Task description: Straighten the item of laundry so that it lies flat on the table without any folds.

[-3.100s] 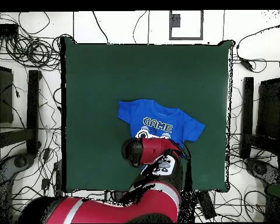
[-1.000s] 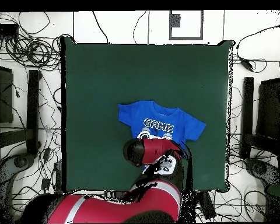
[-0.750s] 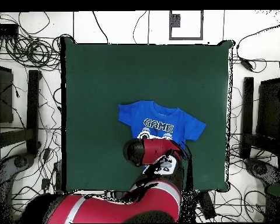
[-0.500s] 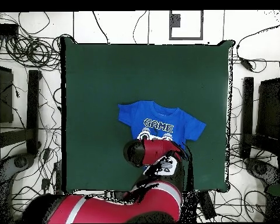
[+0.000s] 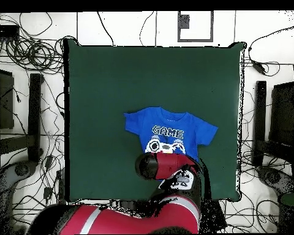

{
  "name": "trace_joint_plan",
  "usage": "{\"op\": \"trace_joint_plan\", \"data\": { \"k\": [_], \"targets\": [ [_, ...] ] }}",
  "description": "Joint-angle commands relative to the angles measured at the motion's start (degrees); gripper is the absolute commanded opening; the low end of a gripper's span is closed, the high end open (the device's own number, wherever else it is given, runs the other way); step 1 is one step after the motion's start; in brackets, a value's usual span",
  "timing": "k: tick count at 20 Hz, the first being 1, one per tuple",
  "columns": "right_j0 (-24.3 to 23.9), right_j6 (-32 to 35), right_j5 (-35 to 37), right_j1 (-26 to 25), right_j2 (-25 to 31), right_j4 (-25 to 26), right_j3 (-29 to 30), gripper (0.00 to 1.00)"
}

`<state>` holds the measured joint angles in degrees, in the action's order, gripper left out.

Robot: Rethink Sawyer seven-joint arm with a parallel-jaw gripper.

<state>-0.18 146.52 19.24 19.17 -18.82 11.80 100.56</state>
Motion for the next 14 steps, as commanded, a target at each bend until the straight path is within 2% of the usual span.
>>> {"op": "trace_joint_plan", "data": {
  "k": [1,7,14],
  "targets": [
    [-4.2,3.2,-11.8,-7.2,-0.4,6.0,5.9,0.0],
    [-5.3,3.1,-14.1,-6.5,-0.8,7.5,8.5,0.0],
    [-5.3,4.0,-16.8,-8.8,-0.7,7.1,8.0,0.0]
  ]
}}
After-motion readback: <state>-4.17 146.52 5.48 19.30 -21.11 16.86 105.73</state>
